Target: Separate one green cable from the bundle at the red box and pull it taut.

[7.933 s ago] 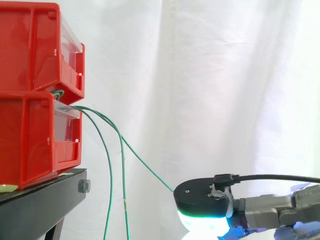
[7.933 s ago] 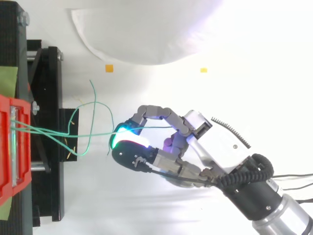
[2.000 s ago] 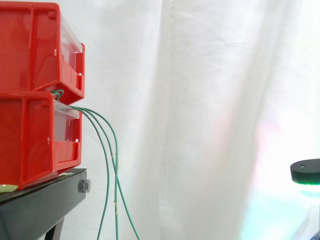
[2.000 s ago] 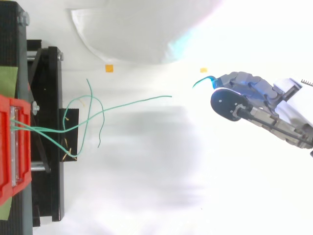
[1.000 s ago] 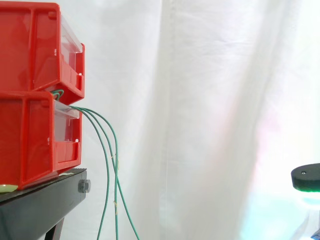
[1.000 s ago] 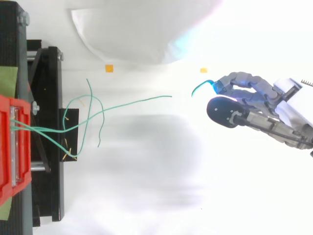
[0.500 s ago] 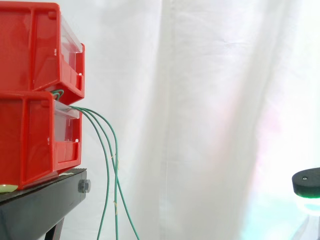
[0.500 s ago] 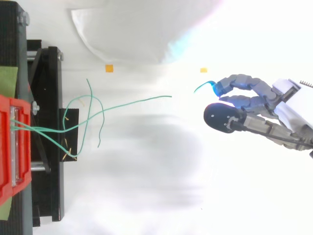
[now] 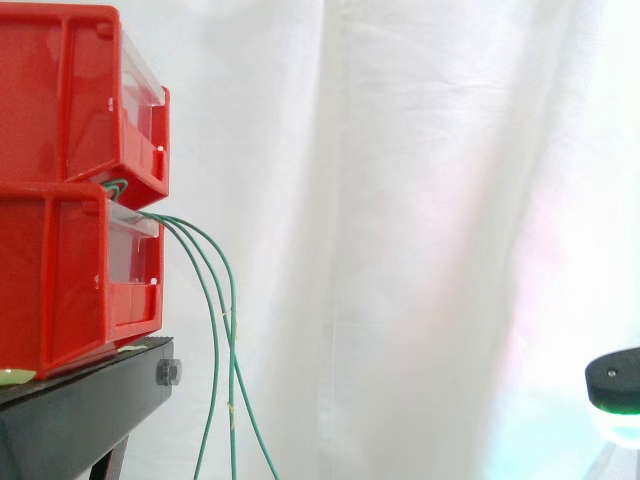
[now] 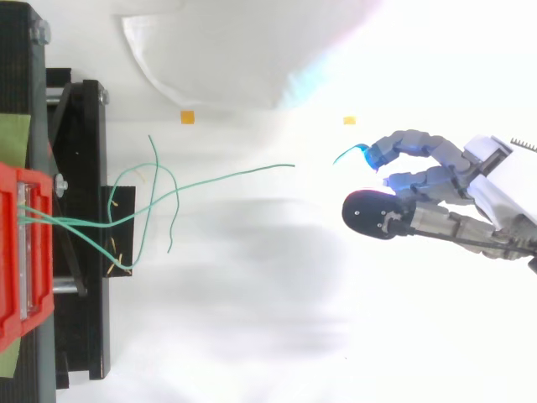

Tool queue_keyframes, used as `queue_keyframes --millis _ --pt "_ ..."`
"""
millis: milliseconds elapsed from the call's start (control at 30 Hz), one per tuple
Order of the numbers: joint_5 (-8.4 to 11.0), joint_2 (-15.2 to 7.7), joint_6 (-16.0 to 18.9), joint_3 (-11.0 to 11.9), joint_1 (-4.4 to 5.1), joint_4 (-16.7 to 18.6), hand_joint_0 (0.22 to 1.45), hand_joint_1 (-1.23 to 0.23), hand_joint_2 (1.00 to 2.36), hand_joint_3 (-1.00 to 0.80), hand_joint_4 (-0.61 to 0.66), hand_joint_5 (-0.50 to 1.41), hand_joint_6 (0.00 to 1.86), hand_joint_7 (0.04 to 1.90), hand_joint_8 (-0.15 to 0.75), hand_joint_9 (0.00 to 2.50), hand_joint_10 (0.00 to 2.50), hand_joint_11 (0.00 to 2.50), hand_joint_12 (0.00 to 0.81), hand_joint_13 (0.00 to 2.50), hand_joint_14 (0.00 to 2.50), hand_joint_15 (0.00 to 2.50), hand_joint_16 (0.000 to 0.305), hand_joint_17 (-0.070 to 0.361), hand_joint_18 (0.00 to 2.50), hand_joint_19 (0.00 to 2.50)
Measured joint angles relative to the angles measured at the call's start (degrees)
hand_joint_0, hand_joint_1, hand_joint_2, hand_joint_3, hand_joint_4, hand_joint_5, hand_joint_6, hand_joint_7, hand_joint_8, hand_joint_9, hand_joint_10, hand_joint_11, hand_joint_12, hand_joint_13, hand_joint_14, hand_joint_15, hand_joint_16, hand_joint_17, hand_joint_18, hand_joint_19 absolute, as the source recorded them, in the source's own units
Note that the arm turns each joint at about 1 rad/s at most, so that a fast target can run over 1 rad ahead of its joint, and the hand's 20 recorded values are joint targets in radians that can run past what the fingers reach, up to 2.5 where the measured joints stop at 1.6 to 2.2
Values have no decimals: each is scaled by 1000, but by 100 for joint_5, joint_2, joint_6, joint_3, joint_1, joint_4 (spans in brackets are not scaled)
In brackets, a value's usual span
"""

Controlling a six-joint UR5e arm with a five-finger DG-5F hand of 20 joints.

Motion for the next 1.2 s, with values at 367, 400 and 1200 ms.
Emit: queue_keyframes --millis 367,400,1200 --pt "-4 0 6 0 -19 143 582 -729 1003 -464 151 -205 502 703 226 827 14 566 315 868 18 544 38 85 576 752" --pt "-7 0 -17 0 -18 232 587 -704 1001 -492 155 -202 502 707 229 819 13 547 314 913 17 541 36 82 584 743" --pt "-49 0 -119 -33 -44 873 516 -666 1000 -500 141 -203 502 695 218 1031 17 996 329 850 20 632 42 94 564 717"
